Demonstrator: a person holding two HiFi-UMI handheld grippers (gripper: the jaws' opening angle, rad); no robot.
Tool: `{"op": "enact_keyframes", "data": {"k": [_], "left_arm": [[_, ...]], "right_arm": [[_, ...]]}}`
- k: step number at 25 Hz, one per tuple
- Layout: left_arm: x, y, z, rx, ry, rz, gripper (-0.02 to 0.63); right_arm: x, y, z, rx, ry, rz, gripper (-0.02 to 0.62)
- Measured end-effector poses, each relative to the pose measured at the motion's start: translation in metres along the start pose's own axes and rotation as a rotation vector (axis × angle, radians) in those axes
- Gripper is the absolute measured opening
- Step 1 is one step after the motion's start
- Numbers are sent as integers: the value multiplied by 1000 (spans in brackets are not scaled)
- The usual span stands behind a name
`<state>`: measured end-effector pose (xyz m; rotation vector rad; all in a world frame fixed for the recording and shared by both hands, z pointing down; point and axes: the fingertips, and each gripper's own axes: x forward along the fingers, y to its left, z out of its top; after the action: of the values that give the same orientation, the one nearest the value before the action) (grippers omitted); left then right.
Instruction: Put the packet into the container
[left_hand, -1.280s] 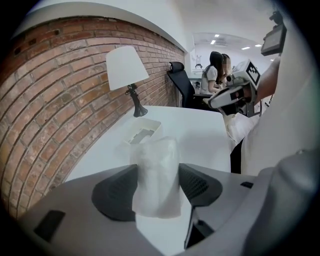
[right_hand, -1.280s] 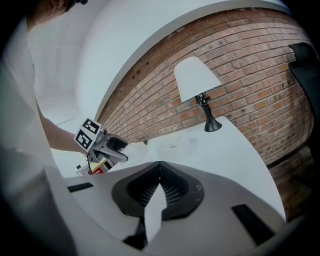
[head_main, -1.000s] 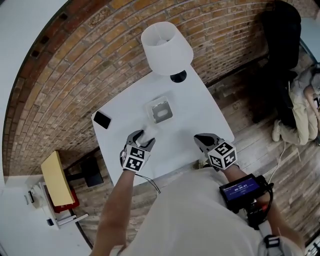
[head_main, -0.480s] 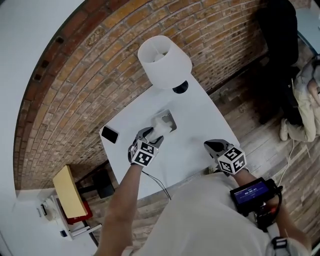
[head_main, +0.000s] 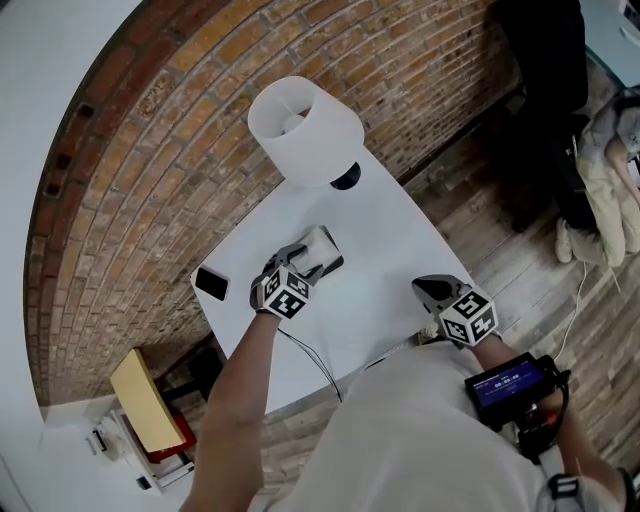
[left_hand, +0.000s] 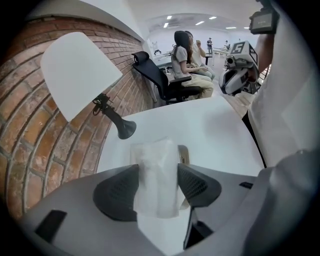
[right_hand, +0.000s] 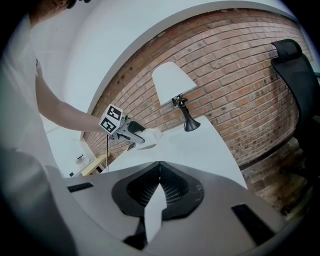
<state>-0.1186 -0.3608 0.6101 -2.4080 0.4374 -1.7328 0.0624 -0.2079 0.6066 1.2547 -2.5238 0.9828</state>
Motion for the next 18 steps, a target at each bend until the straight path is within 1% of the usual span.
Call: {"op": "enact_keyframes", "data": {"k": [8, 13, 15, 17, 18], "left_arm": [[18, -4, -9, 40, 27, -50, 262], [34, -12, -11, 89, 49, -94, 262], [39, -14, -13, 120, 65, -105, 262], [40, -17, -19, 151, 76, -113, 262], [40, -17, -20, 152, 77, -121, 262]], "right_arm": [[-4, -9, 0, 10, -5, -31, 8], [-5, -16, -1, 16, 2, -36, 8], [-5, -20, 0, 17, 4, -37, 8], [-6, -17, 0, 17, 4, -43, 8], [-7, -16, 0, 16, 5, -46, 8]]}}
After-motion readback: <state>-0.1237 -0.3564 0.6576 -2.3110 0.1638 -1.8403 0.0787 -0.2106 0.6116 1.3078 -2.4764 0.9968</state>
